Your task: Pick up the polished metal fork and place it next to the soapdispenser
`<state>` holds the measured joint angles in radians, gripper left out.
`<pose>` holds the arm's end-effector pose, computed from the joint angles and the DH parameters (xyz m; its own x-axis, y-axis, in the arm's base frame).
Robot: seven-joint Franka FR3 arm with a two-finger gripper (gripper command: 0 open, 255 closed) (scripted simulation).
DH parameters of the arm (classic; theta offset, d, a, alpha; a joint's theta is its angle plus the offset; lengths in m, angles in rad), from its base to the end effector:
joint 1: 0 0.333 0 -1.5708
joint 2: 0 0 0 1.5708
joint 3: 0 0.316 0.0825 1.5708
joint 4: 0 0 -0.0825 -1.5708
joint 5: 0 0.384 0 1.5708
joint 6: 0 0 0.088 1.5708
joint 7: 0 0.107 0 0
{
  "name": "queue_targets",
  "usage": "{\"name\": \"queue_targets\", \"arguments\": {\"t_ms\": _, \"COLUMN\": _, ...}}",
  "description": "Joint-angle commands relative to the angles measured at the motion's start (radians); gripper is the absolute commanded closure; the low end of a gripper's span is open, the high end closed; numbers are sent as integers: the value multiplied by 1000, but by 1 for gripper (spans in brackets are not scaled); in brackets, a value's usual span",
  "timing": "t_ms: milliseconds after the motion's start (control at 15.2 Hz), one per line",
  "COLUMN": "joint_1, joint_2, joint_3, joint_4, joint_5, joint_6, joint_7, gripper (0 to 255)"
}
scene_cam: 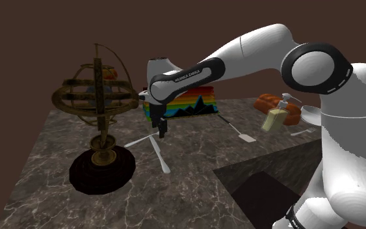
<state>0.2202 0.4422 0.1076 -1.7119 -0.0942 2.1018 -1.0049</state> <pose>0.6266 0.2013 0.3307 0.1953 0.9792 -0.0543 0.9801 -0.1968 -0.0244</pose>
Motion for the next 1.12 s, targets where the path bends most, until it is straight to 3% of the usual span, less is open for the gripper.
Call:
{"name": "queue_targets", "arguments": {"t_ms": 0, "joint_1": 0, "joint_2": 0, "joint_3": 0, "joint_4": 0, "joint_5": 0, "joint_6": 0, "joint_7": 0, "gripper": 255}}
{"name": "queue_targets", "arguments": {"t_ms": 594, "joint_1": 0, "joint_2": 0, "joint_3": 0, "joint_4": 0, "joint_5": 0, "joint_6": 0, "joint_7": 0, "gripper": 255}}
{"name": "queue_targets", "arguments": {"t_ms": 1056, "joint_1": -1, "joint_2": -39, "joint_3": 3, "joint_4": 39, "joint_5": 7, "joint_6": -77, "joint_7": -6, "gripper": 255}}
